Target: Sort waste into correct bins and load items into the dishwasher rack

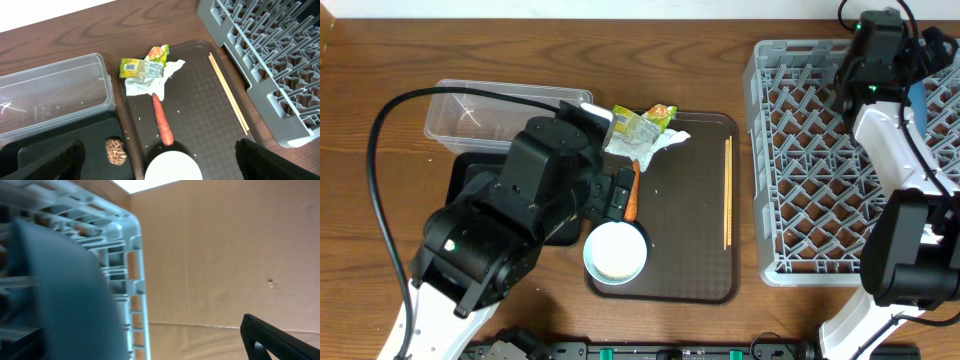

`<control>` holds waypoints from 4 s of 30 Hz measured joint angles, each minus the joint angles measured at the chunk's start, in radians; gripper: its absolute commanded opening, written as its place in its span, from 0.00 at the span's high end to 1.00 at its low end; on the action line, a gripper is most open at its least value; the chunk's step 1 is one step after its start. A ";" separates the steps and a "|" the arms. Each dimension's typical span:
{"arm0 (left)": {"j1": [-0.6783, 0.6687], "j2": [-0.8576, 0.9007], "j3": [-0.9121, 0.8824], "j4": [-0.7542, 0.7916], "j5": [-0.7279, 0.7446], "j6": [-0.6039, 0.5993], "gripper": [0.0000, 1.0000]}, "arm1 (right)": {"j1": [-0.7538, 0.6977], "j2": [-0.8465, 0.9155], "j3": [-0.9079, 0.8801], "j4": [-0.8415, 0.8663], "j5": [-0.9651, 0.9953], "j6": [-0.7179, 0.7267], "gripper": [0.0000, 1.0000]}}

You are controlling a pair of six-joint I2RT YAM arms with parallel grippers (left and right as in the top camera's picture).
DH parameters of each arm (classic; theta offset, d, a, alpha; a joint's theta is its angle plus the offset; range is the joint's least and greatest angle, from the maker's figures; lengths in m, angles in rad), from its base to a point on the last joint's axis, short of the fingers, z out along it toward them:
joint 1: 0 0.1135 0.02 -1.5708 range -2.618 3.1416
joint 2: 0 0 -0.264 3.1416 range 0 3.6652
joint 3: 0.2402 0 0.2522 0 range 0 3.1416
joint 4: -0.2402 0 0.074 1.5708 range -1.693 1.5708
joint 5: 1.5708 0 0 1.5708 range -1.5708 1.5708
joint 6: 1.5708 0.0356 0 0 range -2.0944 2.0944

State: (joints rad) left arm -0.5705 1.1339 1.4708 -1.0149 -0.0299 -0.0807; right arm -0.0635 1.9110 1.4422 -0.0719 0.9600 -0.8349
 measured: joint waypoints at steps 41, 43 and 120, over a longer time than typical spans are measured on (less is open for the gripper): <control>0.053 0.143 -0.028 -0.254 -0.024 0.000 0.02 | 0.314 -0.296 0.000 -0.790 -1.272 1.009 0.01; 0.053 0.156 -0.060 -0.253 0.005 -0.001 0.02 | 0.314 -0.296 0.001 -0.793 -1.279 1.029 0.01; -0.251 0.477 -0.615 0.253 0.138 0.043 0.94 | 0.314 -0.296 0.000 -0.793 -1.255 1.098 0.01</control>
State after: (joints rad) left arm -0.8211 1.6112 0.8562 -0.7616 0.1081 -0.0372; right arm 0.2501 1.6146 1.4425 -0.8654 -0.2947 0.2634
